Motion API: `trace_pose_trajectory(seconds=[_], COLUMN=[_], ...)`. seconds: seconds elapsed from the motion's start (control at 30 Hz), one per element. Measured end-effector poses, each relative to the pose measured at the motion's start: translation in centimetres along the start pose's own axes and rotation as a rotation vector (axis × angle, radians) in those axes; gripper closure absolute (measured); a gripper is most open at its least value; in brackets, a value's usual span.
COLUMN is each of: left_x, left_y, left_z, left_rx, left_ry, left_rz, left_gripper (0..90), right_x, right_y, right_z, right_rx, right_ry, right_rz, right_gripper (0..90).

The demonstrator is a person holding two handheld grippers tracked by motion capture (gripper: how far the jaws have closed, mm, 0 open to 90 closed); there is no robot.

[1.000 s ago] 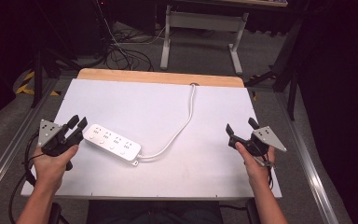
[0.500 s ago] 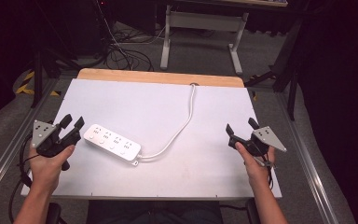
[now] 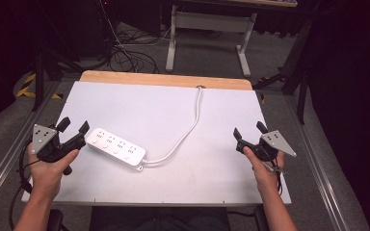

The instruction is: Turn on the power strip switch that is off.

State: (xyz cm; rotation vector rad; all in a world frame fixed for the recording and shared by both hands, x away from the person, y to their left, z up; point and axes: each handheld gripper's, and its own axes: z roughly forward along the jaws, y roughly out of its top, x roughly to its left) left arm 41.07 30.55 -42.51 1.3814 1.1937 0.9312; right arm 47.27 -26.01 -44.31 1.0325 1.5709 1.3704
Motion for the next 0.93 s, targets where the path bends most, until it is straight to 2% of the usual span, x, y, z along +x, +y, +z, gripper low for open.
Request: trace_pose_trajectory(seconds=[0.17, 0.27, 0.47, 0.67, 0.93], left_x=[-0.08, -0.1, -0.13, 0.0, 0.1], left_y=[-0.08, -0.07, -0.07, -0.1, -0.14], left_z=[0.04, 0.01, 0.01, -0.01, -0.01], left_rx=[-0.01, -0.016, -0.016, -0.012, -0.01], left_ry=[0.03, 0.03, 0.027, 0.045, 0.038], left_rz=[0.033, 0.033, 0.039, 0.032, 0.028], left_gripper=[14.6, 5.9, 1.7, 0.7, 0.6], right_x=[-0.01, -0.01, 0.01, 0.18, 0.19], right_y=[0.0, 0.01, -0.02, -0.13, -0.21], right_z=[0.02, 0.03, 0.14, 0.37, 0.46], right_rx=[0.001, -0.002, -0.003, 0.007, 0.017], right_ry=[0.0, 0.003, 0.018, 0.041, 0.047], right_rz=[0.0, 0.002, 0.007, -0.008, -0.008], right_gripper=[11.3, 10.8, 1.3, 1.0, 1.1])
